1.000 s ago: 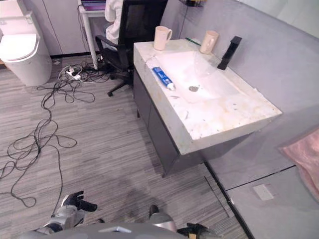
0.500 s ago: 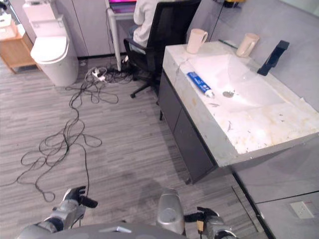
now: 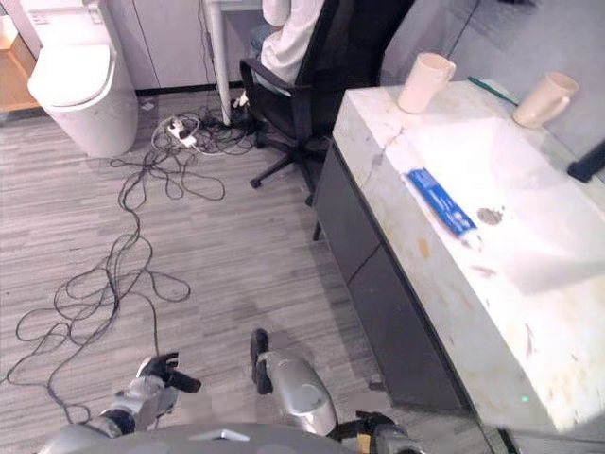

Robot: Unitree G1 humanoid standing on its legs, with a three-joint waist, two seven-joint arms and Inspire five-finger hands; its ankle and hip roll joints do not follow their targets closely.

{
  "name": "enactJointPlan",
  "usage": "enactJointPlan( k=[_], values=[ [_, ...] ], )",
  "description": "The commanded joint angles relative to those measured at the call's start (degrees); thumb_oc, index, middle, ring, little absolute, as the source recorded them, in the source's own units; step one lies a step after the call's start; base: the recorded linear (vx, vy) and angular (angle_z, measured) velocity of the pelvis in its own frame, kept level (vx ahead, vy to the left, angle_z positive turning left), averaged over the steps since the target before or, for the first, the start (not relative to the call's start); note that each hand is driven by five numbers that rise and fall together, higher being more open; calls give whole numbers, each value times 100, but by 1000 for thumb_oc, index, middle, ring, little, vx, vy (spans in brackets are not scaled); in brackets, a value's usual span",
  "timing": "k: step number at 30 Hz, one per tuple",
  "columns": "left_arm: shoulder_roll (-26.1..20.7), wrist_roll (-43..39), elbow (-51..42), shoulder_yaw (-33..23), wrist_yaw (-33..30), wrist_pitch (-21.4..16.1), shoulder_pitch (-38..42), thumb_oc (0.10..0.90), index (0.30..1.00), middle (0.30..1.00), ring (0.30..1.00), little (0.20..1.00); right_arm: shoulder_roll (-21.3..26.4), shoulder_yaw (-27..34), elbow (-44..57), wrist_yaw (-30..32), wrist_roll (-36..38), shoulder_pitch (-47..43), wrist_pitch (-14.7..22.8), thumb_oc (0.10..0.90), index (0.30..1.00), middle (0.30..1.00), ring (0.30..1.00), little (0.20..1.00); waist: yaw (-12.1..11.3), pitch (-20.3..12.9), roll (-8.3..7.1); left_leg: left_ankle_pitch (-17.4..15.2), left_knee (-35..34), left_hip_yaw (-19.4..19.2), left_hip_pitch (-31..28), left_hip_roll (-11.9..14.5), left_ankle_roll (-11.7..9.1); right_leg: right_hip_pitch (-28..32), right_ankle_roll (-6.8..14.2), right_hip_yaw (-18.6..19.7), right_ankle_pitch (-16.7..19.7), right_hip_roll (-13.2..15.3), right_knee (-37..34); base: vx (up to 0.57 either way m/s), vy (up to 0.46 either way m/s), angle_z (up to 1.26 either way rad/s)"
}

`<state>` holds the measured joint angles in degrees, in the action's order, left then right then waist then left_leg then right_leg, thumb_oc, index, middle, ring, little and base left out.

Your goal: Organize the bathroom.

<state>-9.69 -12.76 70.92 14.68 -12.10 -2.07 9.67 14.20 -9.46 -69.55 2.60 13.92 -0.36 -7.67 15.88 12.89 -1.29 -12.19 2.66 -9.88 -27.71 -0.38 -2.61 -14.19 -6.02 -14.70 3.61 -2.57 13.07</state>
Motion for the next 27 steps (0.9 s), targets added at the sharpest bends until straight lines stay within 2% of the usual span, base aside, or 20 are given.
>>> enactJointPlan(
  k=[1, 2, 3, 4, 5, 6, 7, 8, 10, 12, 13, 14, 15, 16, 17, 19, 21, 22, 25, 27],
  values=[
    [-335, 245, -106, 27, -4, -314, 203, 800, 900, 900, 900, 900, 264, -165, -53, 23, 230, -1, 136, 800, 900, 900, 900, 900, 226, -360, -103, 223, 522, -56, 1012, -629, -35, 262, 1334, 138, 432, 171, -881, 222, 0, 5],
    [-338, 255, -99, 39, -9, -296, 206, 800, 900, 900, 900, 900, 269, -163, -44, 22, 255, 1, 120, 800, 900, 900, 900, 900, 236, -373, -86, 292, 601, -56, 1031, -616, -86, 292, 1307, 143, 413, 154, -900, 271, -20, 15],
    [-351, 307, -91, 72, -17, -256, 222, 800, 900, 900, 900, 900, 283, -176, 5, 55, 270, 21, 73, 800, 900, 900, 900, 900, 285, -423, 36, 1248, 1412, 218, 1225, -566, -532, 429, 1125, 302, 350, -20, -1008, 261, -17, 15],
    [-366, 296, -94, 103, -32, -203, 235, 800, 900, 900, 900, 900, 293, -212, 39, 96, 359, 23, 55, 800, 900, 900, 900, 900, 275, -452, -28, 1626, 1950, 289, 1522, -581, -638, 549, 1067, 436, 314, 14, -1079, 300, -24, 8],
    [-364, 305, -113, 141, -71, -132, 259, 800, 900, 900, 900, 900, 308, -229, 74, 144, 500, 15, 59, 800, 900, 900, 900, 900, 234, -451, -139, 1798, 2503, 220, 1951, -564, -680, 721, 1033, 588, 264, 96, -1148, 257, -30, -4],
    [-344, 389, -130, 168, -99, -45, 317, 800, 900, 900, 900, 900, 338, -205, 87, 153, 595, -48, 58, 800, 900, 900, 900, 900, 137, -445, -299, 1606, 3191, 8, 2635, -384, -566, 931, 1017, 773, 167, 228, -1170, 187, -25, -25],
    [-344, 389, -130, 168, -99, -45, 317, 800, 900, 900, 900, 900, 338, -205, 87, 153, 595, -48, 58, 800, 900, 900, 900, 900, 137, -445, -299, 1606, 3191, 8, 2635, -384, -566, 931, 1017, 773, 167, 228, -1170, 256, -2, -82],
    [-348, 447, -168, 151, -113, 44, 349, 800, 900, 900, 900, 900, 347, -184, 76, 130, 625, -157, 18, 800, 900, 900, 900, 900, -8, -410, -422, 1210, 3450, -110, 3135, -21, -296, 1111, 1023, 937, 26, 315, -1098, 226, 47, -90],
    [-374, 425, -236, 116, -211, 97, 324, 800, 900, 900, 900, 900, 288, -204, 45, 181, 684, -236, 35, 800, 900, 900, 900, 900, -108, -398, -497, 958, 2876, -100, 3269, 283, -12, 1235, 1026, 1110, -109, 342, -1027, 285, 119, -89],
    [-388, 173, -314, 153, -365, 25, 272, 800, 900, 900, 900, 900, 240, -269, 20, 193, 596, -263, 160, 800, 900, 900, 900, 900, -224, -342, -445, 942, 2070, 139, 3326, 466, 75, 1321, 1066, 1482, -295, 238, -925, 259, 226, -125],
    [-393, 133, -330, 167, -385, 14, 263, 800, 900, 900, 900, 900, 242, -272, 19, 193, 591, -269, 167, 800, 900, 900, 900, 900, -246, -333, -434, 968, 1892, 197, 3329, 499, 66, 1341, 1083, 1543, -322, 221, -922, 324, 291, -171],
    [-431, -2, -361, 194, -432, -64, 196, 800, 900, 900, 900, 900, 229, -302, -3, 183, 565, -287, 198, 800, 900, 900, 900, 900, -350, -324, -365, 1254, 1085, 541, 3401, 646, -45, 1423, 1147, 1797, -426, 134, -922, 464, 356, -191],
    [-477, -50, -348, 135, -483, -204, 67, 800, 900, 900, 900, 900, 226, -374, -44, 128, 439, -326, 183, 800, 900, 900, 900, 900, -548, -328, -286, 1502, 339, 1051, 3516, 873, -163, 1592, 1218, 2128, -641, 59, -889, 624, 430, -206],
    [-495, 125, -325, 86, -462, -306, -30, 800, 900, 900, 900, 900, 232, -408, -75, 100, 442, -338, 110, 800, 900, 900, 900, 900, -668, -293, -255, 1603, 11, 1235, 3425, 978, -219, 1722, 1259, 2244, -797, 58, -827, 496, 315, -215],
    [-498, 197, -321, 79, -439, -320, -43, 800, 900, 900, 900, 900, 233, -411, -81, 144, 530, -341, 92, 800, 900, 900, 900, 900, -686, -300, -242, 1633, -31, 1259, 3427, 1000, -233, 1720, 1262, 2257, -802, 50, -824, 364, 202, -183],
    [-538, 292, -250, 3, -409, -351, -129, 800, 900, 900, 900, 900, 249, -394, -110, 138, 541, -290, 20, 800, 900, 900, 900, 900, -750, -291, -175, 1778, -182, 1279, 3479, 1183, -287, 1855, 1317, 2338, -1036, 83, -719, 350, 234, -166],
    [-598, 459, -138, -107, -322, -397, -163, 800, 900, 900, 900, 900, 253, -311, -195, 110, 432, -236, 20, 800, 900, 900, 900, 900, -746, -316, -117, 1653, -135, 1190, 3322, 1188, -285, 1824, 1435, 2256, -1076, 290, -592, 374, 368, -181],
    [-663, 512, -93, -81, -163, -345, -167, 800, 900, 900, 900, 900, 244, -180, -268, 138, 575, -180, 31, 800, 900, 900, 900, 900, -680, -303, -19, 1533, -91, 990, 3170, 1154, -269, 1700, 1562, 2088, -1188, 457, -297, 284, 362, -125],
    [-703, 472, -76, 28, -80, -210, -197, 800, 900, 900, 900, 900, 195, 25, -248, 171, 658, -46, 132, 800, 900, 900, 900, 900, -578, -301, 85, 1389, -213, 798, 2969, 1008, -169, 1479, 1659, 1997, -1163, 637, 69, 197, 348, -62],
    [-695, 425, 11, 30, -109, -139, -311, 800, 900, 900, 900, 900, 131, 75, -222, 85, 437, 10, 319, 800, 900, 900, 900, 900, -501, -262, 242, 1250, -436, 692, 2660, 828, -54, 730, 1871, 1949, -753, 798, 1073, 158, 290, -51]
  ],
)
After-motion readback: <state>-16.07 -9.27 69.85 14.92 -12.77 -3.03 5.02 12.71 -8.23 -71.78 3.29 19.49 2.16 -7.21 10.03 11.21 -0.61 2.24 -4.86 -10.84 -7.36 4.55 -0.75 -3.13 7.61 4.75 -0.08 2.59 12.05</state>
